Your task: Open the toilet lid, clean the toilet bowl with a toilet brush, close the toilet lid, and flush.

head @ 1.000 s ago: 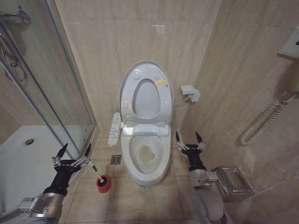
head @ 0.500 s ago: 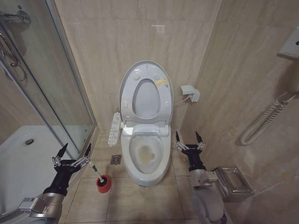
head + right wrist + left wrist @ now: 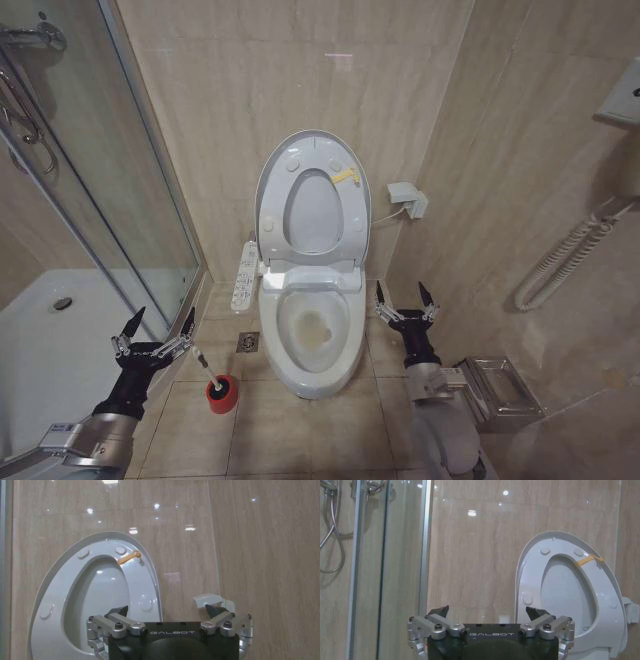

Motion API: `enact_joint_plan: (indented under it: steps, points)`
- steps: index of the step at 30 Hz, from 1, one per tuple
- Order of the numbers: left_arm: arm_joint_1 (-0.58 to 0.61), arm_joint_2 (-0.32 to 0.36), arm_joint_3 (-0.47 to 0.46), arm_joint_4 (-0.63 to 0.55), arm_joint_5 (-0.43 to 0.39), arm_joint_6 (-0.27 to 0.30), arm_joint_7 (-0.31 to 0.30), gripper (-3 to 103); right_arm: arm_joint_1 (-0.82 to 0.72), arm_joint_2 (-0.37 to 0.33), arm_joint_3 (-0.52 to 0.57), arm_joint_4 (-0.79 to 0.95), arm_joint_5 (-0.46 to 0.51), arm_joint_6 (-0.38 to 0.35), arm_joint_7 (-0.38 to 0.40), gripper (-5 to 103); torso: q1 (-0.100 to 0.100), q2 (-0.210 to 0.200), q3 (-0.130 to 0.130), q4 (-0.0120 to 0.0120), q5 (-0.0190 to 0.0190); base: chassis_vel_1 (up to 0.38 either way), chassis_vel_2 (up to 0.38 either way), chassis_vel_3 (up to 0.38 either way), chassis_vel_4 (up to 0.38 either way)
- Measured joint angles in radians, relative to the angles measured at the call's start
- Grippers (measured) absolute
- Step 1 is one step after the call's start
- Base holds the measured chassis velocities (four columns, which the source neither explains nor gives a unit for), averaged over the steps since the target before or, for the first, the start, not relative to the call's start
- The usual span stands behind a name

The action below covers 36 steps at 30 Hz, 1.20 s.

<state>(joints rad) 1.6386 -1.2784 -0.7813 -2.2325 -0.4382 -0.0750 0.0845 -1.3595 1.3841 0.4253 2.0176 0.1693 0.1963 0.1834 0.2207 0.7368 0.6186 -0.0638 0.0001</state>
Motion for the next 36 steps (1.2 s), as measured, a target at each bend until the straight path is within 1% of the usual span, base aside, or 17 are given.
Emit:
enact_joint_plan:
  steps: [1,4,5,7,8,10,11,12,13,14,16,17,18,21,24,26,36]
  points:
    - [-0.022,-0.006,0.015,0.018,0.005,0.022,-0.012,100,0.000,0.000,0.000,0.000,0.000,0.000,0.000,100,0.000,0.000,0.000,0.0003,0.0005,0.000,0.000,0.000,0.000]
    - [-0.116,-0.036,0.086,0.097,0.026,0.124,-0.064,100,0.000,0.000,0.000,0.000,0.000,0.000,0.000,100,0.000,0.000,0.000,0.0000,-0.0003,0.000,0.000,0.000,0.000]
    - [-0.116,-0.036,0.086,0.097,0.026,0.124,-0.064,100,0.000,0.000,0.000,0.000,0.000,0.000,0.000,100,0.000,0.000,0.000,0.0000,-0.0003,0.000,0.000,0.000,0.000]
    - [-0.202,-0.062,0.149,0.166,0.046,0.214,-0.110,100,0.000,0.000,0.000,0.000,0.000,0.000,0.000,100,0.000,0.000,0.000,-0.0003,-0.0002,0.000,0.000,0.000,0.000]
    - [-0.234,-0.070,0.166,0.193,0.063,0.229,-0.118,100,0.000,0.000,0.000,0.000,0.000,0.000,0.000,100,0.000,0.000,0.000,-0.0010,-0.0009,0.000,0.000,0.000,0.000]
    - [-0.248,-0.071,0.167,0.199,0.077,0.227,-0.119,100,0.000,0.000,0.000,0.000,0.000,0.000,0.000,100,0.000,0.000,0.000,-0.0010,-0.0009,0.000,0.000,0.000,0.000]
    - [-0.255,-0.071,0.168,0.197,0.091,0.223,-0.119,100,0.000,0.000,0.000,0.000,0.000,0.000,0.000,100,0.000,0.000,0.000,-0.0008,0.0003,0.000,0.000,0.000,0.000]
    - [-0.255,-0.071,0.168,0.187,0.100,0.222,-0.119,100,0.000,0.000,0.000,0.000,0.000,0.000,0.000,100,0.000,0.000,0.000,-0.0001,0.0005,0.000,0.000,0.000,0.000]
    - [-0.251,-0.070,0.168,0.159,0.115,0.220,-0.119,100,0.000,0.000,0.000,0.000,0.000,0.000,0.000,100,0.000,0.000,0.000,0.0000,-0.0002,0.000,0.000,0.000,0.000]
    - [-0.251,-0.070,0.168,0.159,0.115,0.220,-0.119,100,0.000,0.000,0.000,0.000,0.000,0.000,0.000,100,0.000,0.000,0.000,0.0000,-0.0002,0.000,0.000,0.000,0.000]
    - [-0.237,-0.068,0.170,0.112,0.146,0.207,-0.118,100,0.000,0.000,0.000,0.000,0.000,0.000,0.000,100,0.000,0.000,0.000,0.0003,0.0002,0.000,0.000,0.000,0.000]
    - [-0.230,-0.068,0.171,0.092,0.155,0.194,-0.118,100,0.000,0.000,0.000,0.000,0.000,0.000,0.000,100,0.000,0.000,0.000,0.0000,0.0000,0.000,0.000,0.000,0.000]
    - [-0.230,-0.068,0.171,0.092,0.155,0.194,-0.118,100,0.000,0.000,0.000,0.000,0.000,0.000,0.000,100,0.000,0.000,0.000,0.0000,0.0000,0.000,0.000,0.000,0.000]
    - [-0.205,-0.066,0.171,0.018,0.161,0.175,-0.121,100,0.000,0.000,0.000,0.000,0.000,0.000,0.000,100,0.000,0.000,0.000,0.0000,0.0002,0.000,0.000,0.000,0.000]
    - [-0.195,-0.068,0.172,0.024,0.160,0.162,-0.120,100,0.000,0.000,0.000,0.000,0.000,0.000,0.000,100,0.000,0.000,0.000,0.0000,0.0002,0.000,0.000,0.000,0.000]
    - [-0.191,-0.079,0.175,0.059,0.165,0.128,-0.124,100,0.000,0.000,0.000,0.000,0.000,0.000,0.000,100,0.000,0.000,0.000,-0.0001,-0.0004,0.000,0.000,0.000,0.000]
    - [-0.187,-0.109,0.180,0.075,0.176,0.113,-0.126,100,0.000,0.000,0.000,0.000,0.000,0.000,0.000,100,0.000,0.000,0.000,-0.0002,-0.0001,0.000,0.000,0.000,0.000]
